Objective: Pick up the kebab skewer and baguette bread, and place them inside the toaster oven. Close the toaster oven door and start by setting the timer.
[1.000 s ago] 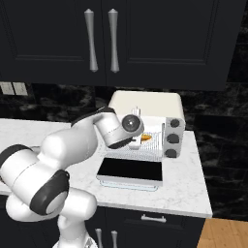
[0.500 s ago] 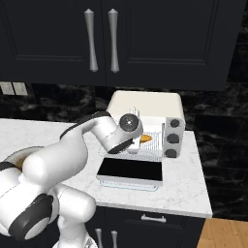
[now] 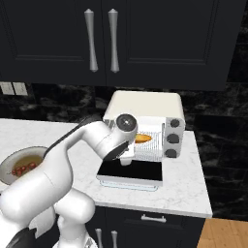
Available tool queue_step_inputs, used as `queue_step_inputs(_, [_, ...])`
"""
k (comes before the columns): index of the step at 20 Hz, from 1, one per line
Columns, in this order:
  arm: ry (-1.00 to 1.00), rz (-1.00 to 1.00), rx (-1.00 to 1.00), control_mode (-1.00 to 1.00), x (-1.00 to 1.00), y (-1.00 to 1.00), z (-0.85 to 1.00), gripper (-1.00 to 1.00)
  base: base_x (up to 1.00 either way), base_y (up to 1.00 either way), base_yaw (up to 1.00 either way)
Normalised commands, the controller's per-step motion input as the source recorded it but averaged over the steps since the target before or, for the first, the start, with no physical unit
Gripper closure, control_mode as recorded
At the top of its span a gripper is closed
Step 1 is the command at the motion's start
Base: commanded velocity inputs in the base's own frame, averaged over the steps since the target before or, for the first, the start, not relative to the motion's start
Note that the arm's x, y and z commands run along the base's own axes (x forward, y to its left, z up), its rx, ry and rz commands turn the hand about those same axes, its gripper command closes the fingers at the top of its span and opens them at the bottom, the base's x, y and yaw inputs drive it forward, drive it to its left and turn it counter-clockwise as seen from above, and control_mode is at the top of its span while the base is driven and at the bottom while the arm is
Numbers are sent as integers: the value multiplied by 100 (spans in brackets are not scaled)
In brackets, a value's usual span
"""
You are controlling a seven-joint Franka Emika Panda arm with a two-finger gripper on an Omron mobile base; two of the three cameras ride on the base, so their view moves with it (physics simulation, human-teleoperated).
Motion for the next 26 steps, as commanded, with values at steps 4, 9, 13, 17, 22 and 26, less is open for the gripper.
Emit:
queue_step_inputs(4, [22,45,0,-100,-9,61,5,-100,0,0,0])
queue_step_inputs(9, [18,41,0,-100,-2,75,0,-100,0,0,0])
queue_step_inputs(13, [18,37,0,-100,0,91,0,-100,0,0,0])
queue_step_inputs(17, [13,22,-1,-100,0,100,0,-100,0,0,0])
queue_step_inputs(22, [6,2,-4,-100,-7,100,-14,-100,0,0,0])
queue_step_inputs(26, [-1,-18,-12,-100,-16,100,-13,-100,0,0,0])
